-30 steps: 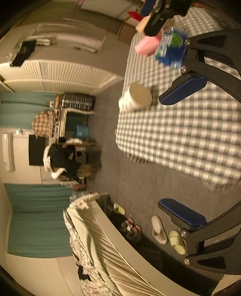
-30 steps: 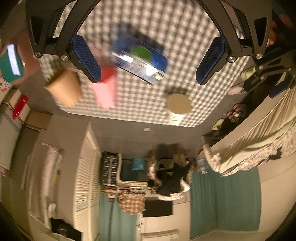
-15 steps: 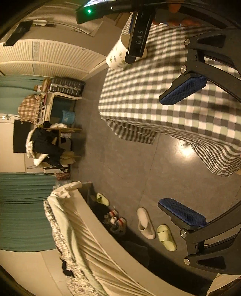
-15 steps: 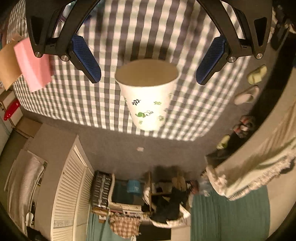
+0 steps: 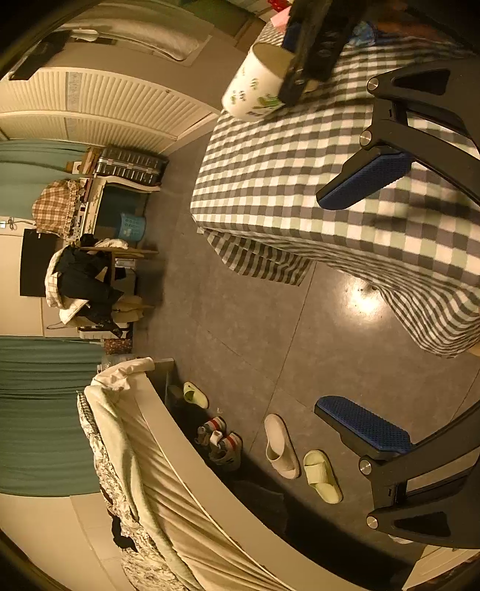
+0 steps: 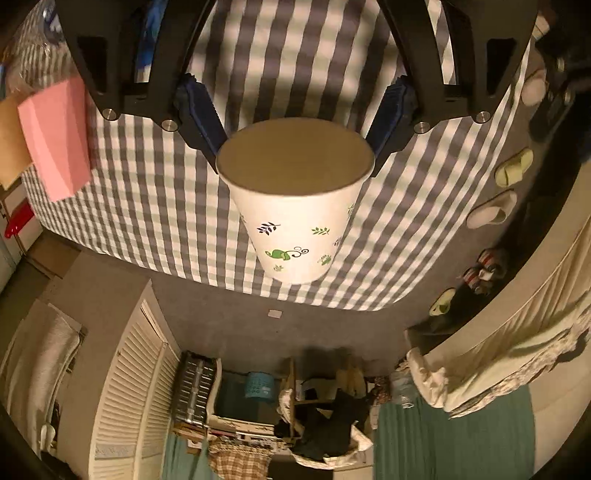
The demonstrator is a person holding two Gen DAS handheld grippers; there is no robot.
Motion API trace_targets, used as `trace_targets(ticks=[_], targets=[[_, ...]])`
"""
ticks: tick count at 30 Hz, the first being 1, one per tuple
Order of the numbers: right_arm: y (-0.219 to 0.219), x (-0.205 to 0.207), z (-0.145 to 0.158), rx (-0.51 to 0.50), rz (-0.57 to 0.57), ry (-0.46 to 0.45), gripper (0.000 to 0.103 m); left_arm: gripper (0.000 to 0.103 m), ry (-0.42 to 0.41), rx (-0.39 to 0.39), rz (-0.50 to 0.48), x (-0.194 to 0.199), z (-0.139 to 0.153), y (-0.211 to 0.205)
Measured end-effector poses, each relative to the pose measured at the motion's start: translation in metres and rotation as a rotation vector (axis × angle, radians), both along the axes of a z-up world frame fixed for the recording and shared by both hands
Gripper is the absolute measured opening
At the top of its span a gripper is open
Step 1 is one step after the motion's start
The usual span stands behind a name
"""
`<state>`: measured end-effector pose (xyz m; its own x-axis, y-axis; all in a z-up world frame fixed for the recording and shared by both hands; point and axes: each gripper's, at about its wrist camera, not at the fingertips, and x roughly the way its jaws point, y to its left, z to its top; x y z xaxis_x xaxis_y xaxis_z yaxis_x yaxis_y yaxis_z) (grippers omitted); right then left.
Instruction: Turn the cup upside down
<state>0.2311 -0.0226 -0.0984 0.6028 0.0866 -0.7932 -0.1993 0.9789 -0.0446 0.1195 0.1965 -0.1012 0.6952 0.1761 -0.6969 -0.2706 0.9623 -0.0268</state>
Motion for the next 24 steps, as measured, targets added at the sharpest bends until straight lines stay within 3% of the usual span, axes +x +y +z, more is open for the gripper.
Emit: trace_targets(ticks=[8,16,24], targets=[[-0.001,-0.071,0.017,-0.014,0.047,-0.004,0.072,0.103,-0.026,0.011,0.003,-0.032,0.014,-0.006],[0.002,-0.138,0.010,-0.047,0.102,0.034,0.072,0.103,-0.043,0.018,0.007,-0.066,0.022,-0.012],[0.003,-0.151,0.004,-0.030,0.116,0.042,0.073,0.103,-0.027,0.032,-0.010,-0.084,0.025,-0.024]])
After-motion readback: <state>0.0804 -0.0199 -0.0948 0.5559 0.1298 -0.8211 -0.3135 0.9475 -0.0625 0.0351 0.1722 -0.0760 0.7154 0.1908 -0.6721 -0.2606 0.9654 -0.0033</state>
